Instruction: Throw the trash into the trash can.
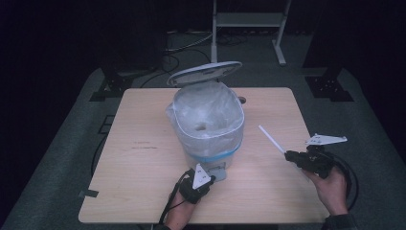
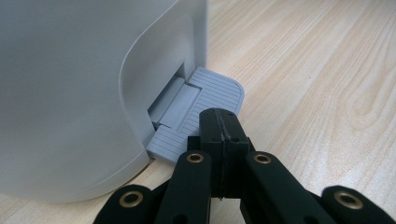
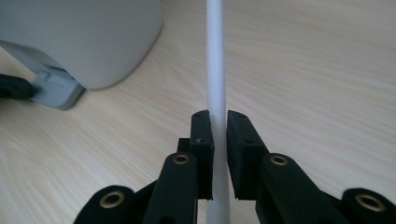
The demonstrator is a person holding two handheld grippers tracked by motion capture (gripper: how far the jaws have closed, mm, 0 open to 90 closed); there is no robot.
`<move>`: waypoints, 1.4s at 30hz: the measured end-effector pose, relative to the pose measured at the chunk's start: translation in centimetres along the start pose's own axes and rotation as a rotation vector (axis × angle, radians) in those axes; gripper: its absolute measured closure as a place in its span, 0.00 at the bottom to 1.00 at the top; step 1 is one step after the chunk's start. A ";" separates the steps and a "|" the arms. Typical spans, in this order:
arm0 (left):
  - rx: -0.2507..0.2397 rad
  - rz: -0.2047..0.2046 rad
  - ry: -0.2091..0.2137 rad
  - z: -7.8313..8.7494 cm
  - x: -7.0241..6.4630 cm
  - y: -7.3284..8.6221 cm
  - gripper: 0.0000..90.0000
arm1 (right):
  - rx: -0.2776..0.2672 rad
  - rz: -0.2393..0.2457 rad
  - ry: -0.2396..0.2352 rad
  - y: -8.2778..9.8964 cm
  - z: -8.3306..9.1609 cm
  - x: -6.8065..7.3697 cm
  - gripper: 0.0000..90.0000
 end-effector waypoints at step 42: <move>-0.004 0.016 0.005 0.0 0.0 0.0 1.00 | -0.196 0.202 -0.086 -16.9 6.5 5.4 0.90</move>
Point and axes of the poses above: each handheld gripper's, and its own axes: z roughly backward along the jaws, y roughly out of its underside, x roughly to its left, the point moved 6 cm from there along -z, roughly forward along the jaws, and after that the axes turned 15 degrees about z, right-handed, at the moved point
